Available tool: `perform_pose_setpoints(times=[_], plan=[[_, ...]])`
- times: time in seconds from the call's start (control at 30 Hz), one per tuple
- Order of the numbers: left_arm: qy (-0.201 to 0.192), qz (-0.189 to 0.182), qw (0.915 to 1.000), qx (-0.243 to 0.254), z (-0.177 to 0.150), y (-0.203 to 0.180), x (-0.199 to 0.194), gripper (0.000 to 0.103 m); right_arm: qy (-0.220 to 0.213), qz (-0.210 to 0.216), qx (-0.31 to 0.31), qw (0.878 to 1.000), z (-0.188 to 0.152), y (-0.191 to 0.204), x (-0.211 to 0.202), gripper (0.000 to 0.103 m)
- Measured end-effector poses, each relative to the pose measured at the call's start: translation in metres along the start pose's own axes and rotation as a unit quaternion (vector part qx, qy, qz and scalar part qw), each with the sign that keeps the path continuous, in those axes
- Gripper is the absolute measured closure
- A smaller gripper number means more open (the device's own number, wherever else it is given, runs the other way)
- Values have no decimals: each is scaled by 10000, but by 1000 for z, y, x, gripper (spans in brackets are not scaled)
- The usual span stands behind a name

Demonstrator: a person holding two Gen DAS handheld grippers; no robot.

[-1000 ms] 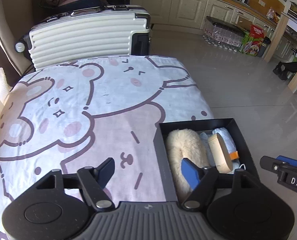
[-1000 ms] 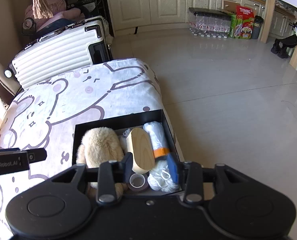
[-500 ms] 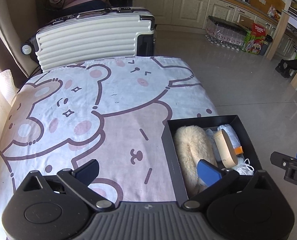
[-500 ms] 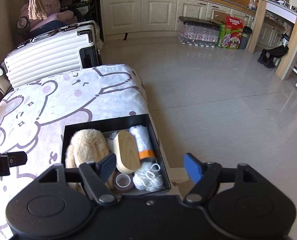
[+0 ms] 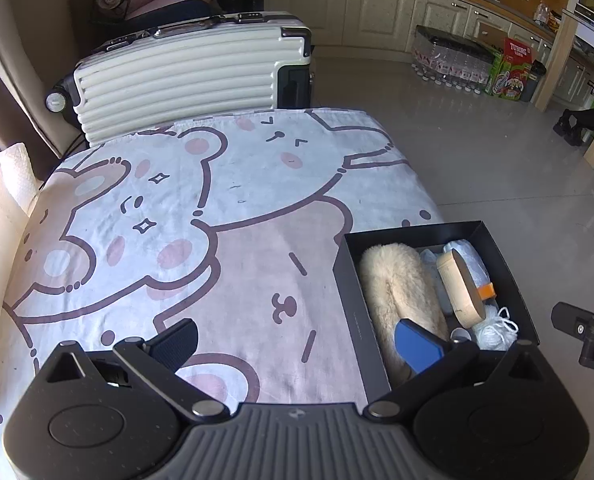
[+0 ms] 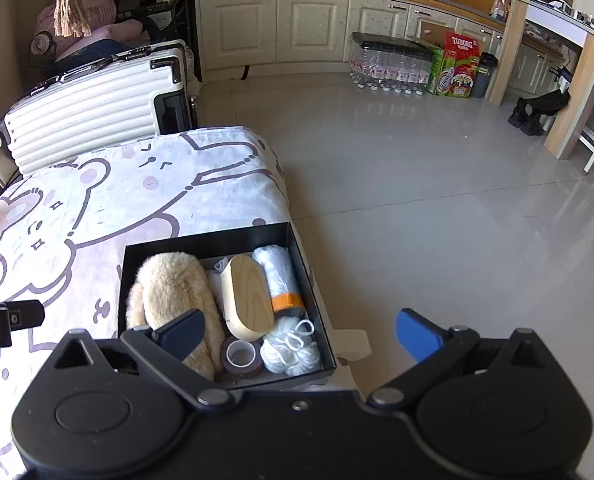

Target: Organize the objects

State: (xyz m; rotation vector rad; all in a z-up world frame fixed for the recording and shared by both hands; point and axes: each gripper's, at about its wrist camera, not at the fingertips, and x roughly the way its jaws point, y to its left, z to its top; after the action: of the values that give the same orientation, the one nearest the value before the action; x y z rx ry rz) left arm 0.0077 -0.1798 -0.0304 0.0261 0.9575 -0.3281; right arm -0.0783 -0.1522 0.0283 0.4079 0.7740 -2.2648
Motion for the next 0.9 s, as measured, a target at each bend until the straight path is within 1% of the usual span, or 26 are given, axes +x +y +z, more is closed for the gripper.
perform_pose_setpoints(times=[0.13,0.9], plan=[[-5,-51,10000,25,-1,0,1,0,-18,-29,-8,10000,0,1,0,0],[30,-50,9999,132,0,-1,5,0,5,-35,-82,10000,1,4,4,0]])
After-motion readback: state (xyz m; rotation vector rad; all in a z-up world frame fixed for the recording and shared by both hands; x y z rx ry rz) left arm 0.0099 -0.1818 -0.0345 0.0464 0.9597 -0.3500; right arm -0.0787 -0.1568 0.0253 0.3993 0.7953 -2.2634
